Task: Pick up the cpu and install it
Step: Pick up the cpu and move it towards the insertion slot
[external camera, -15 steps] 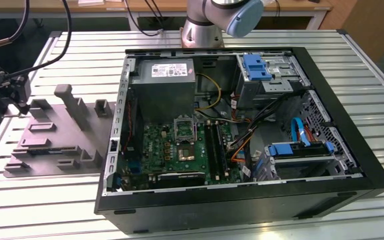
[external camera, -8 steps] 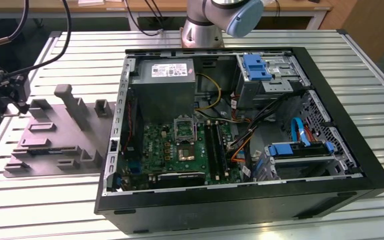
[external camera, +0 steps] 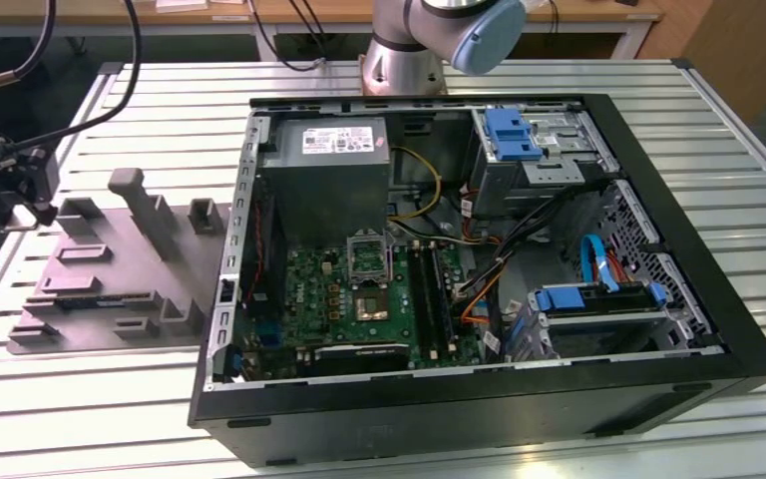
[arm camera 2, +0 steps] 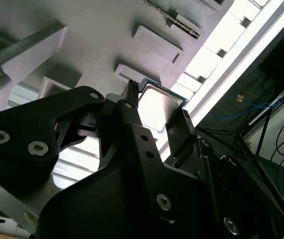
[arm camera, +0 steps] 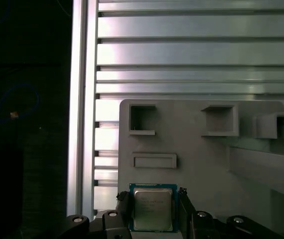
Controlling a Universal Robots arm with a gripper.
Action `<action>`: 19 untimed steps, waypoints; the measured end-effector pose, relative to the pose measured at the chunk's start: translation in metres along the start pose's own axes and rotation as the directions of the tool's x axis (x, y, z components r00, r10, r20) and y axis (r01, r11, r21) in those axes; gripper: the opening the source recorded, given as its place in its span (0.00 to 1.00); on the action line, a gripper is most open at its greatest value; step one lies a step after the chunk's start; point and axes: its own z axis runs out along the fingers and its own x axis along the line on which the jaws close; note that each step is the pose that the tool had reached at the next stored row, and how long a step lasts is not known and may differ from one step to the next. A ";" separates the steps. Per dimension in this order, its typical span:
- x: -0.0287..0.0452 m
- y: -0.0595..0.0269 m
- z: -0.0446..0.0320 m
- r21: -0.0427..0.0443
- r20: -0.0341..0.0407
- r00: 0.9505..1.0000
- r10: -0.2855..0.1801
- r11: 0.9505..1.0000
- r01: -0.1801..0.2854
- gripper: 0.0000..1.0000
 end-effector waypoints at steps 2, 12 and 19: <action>0.0001 0.0000 -0.0006 0.000 0.000 1.000 0.000 1.000 0.000 0.47; 0.0003 0.0004 -0.0066 0.000 0.000 1.000 0.000 1.000 0.000 0.47; 0.0005 0.0007 -0.0107 0.000 0.000 1.000 0.000 1.000 0.000 0.47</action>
